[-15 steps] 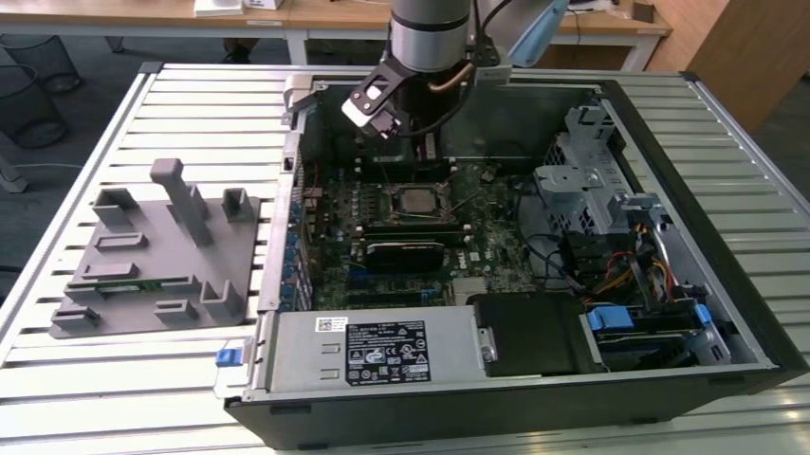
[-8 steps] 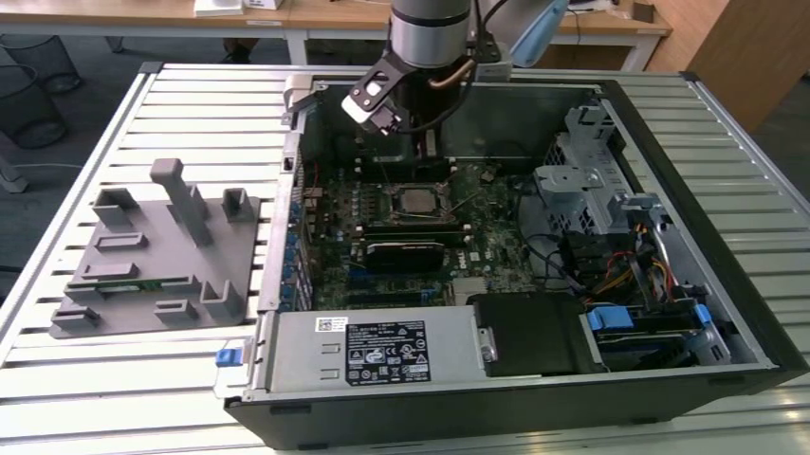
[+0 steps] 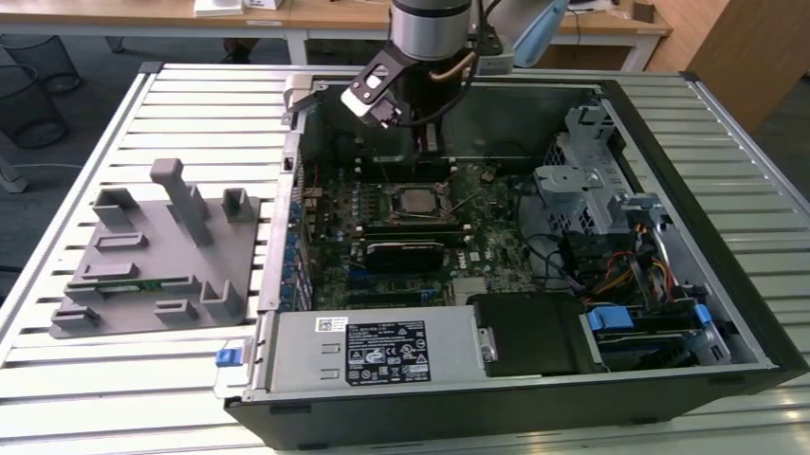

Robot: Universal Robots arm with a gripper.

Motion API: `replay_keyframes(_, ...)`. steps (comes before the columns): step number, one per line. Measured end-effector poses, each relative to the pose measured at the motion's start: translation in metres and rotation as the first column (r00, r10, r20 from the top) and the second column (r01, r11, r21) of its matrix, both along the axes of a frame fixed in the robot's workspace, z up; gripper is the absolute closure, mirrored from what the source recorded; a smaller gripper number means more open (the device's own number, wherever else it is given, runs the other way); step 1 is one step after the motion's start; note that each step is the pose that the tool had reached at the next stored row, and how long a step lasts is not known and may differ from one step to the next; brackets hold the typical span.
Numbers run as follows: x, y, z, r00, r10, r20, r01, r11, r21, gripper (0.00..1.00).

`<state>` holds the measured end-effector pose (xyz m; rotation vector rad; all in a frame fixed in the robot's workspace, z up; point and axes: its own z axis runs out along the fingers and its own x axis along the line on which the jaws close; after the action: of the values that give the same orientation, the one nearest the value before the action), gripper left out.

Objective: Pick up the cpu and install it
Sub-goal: 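Close the cpu cover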

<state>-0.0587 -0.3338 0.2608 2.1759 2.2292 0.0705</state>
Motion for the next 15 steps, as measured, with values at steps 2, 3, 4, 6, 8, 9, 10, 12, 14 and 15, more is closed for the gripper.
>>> replay_keyframes(2,0.000,0.0000,0.0023,1.0000,0.000,0.0000,0.000,1.0000,0.0000,0.89)
replay_keyframes(3,0.000,0.0000,0.0036,1.0000,0.000,0.0000,0.000,1.0000,0.0000,0.89)
replay_keyframes(4,0.000,0.0000,0.0048,1.0000,0.000,0.0000,0.000,1.0000,0.0000,0.89)
replay_keyframes(6,0.000,0.0000,0.0070,1.0000,0.000,0.0000,0.000,1.0000,0.0000,0.89)
replay_keyframes(8,0.000,0.0000,0.0088,1.0000,0.000,0.0000,0.000,1.0000,0.0000,0.89)
replay_keyframes(9,0.000,0.0000,0.0093,1.0000,0.000,0.0000,0.000,1.0000,0.0000,0.89)
replay_keyframes(10,0.000,0.0000,0.0095,1.0000,0.000,0.0001,0.000,1.0000,0.0001,0.89)
replay_keyframes(12,0.000,0.0000,0.0104,1.0000,0.000,-0.0001,0.000,1.0000,-0.0001,0.89)
replay_keyframes(14,0.000,0.0000,0.0113,1.0000,0.000,0.0000,0.000,1.0000,-0.0001,0.89)
replay_keyframes(15,0.000,0.0000,0.0118,1.0000,0.000,0.0000,0.000,1.0000,0.0000,0.89)
